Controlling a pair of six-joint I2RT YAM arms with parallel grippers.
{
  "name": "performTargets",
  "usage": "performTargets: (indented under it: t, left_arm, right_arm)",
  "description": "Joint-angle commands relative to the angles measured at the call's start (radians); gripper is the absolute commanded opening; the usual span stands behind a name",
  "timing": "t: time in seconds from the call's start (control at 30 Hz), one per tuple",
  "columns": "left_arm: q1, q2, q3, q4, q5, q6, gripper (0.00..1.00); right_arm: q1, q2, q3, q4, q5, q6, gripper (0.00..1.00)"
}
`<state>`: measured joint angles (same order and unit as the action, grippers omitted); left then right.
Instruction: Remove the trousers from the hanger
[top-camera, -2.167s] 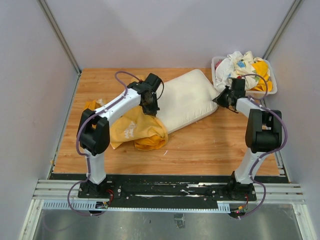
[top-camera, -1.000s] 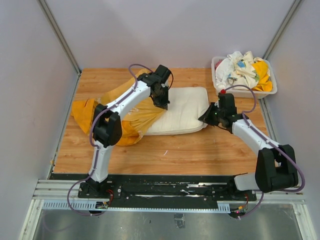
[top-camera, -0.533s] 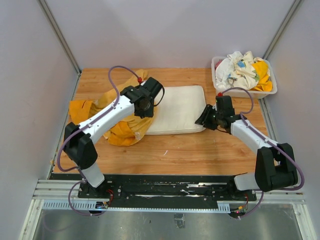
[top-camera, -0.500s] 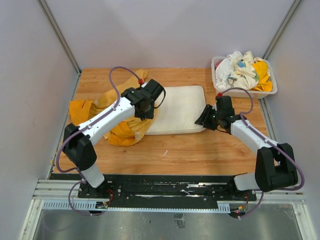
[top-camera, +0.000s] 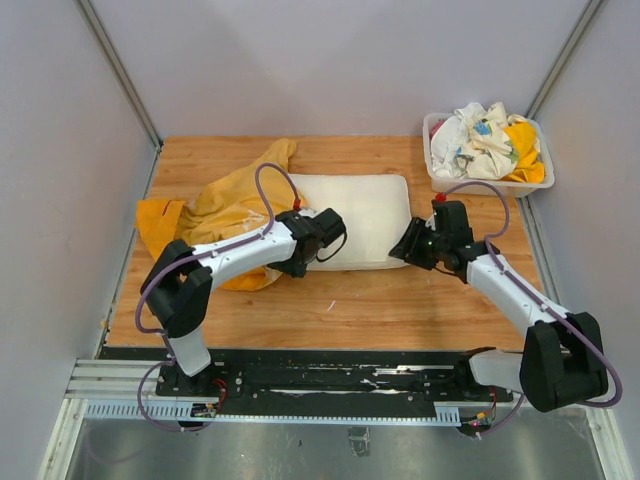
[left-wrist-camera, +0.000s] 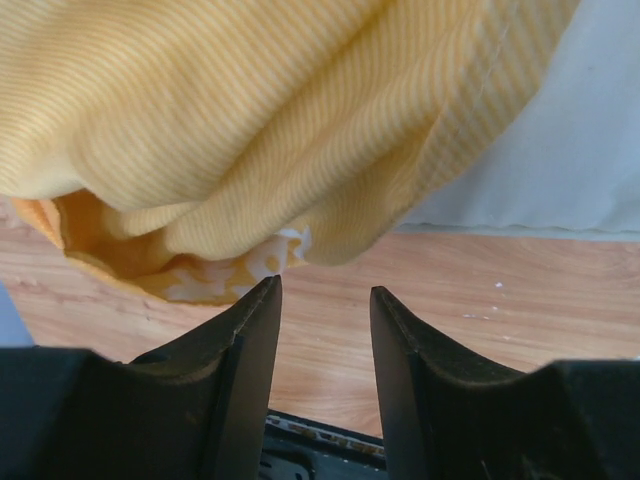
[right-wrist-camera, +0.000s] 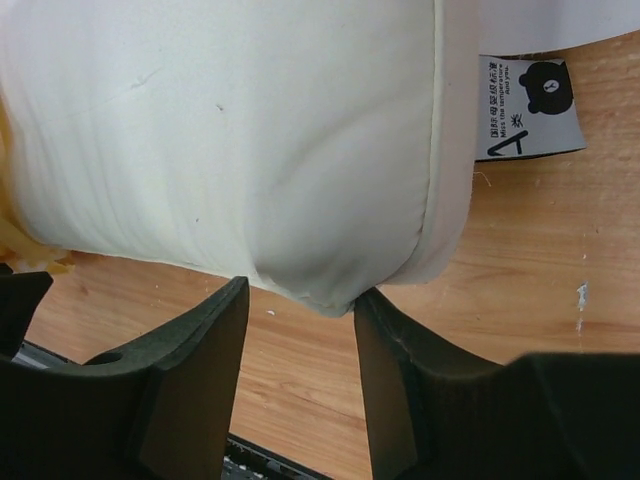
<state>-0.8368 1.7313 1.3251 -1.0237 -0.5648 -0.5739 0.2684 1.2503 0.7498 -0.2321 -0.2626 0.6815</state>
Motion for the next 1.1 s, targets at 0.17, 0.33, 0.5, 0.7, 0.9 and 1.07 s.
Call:
performTargets:
  t: [0.17,0.33,0.5,0.7,0.9,1.07]
  left_arm:
    - [-0.022,0.116,-0.057,-0.008,-0.172,-0.059,0.49]
    - [-0.022,0.156,-0.042,-0.023,-0.225,-0.074,0.18]
    - [-0.021,0.147,-0.013,-0.05,-0.263,-0.088,0.0]
    - [-0.02,0.075,0.064,-0.093,-0.239,-0.094,0.0]
    - [-0.017,0.01,0.07,-0.088,-0.179,-0.099,0.0]
    - [-0.013,-0.038,0.023,-0.037,-0.106,-0.099,0.0]
  right_arm:
    - [0.06,-0.07,-0.033,-0.032,-0.014,0.014,0.49]
    - [0.074,-0.148,-0.052,-0.084,0.052,0.013,0.54]
    - [0.074,-0.231,-0.075,-0.081,0.043,0.008,0.58]
    - [0.108,-0.182,-0.151,0.127,-0.137,0.076,0.61]
    - [0.224,-0.008,-0.149,0.379,-0.221,0.216,0.66]
    - [0.332,0.161,-0.105,0.575,-0.2,0.356,0.68]
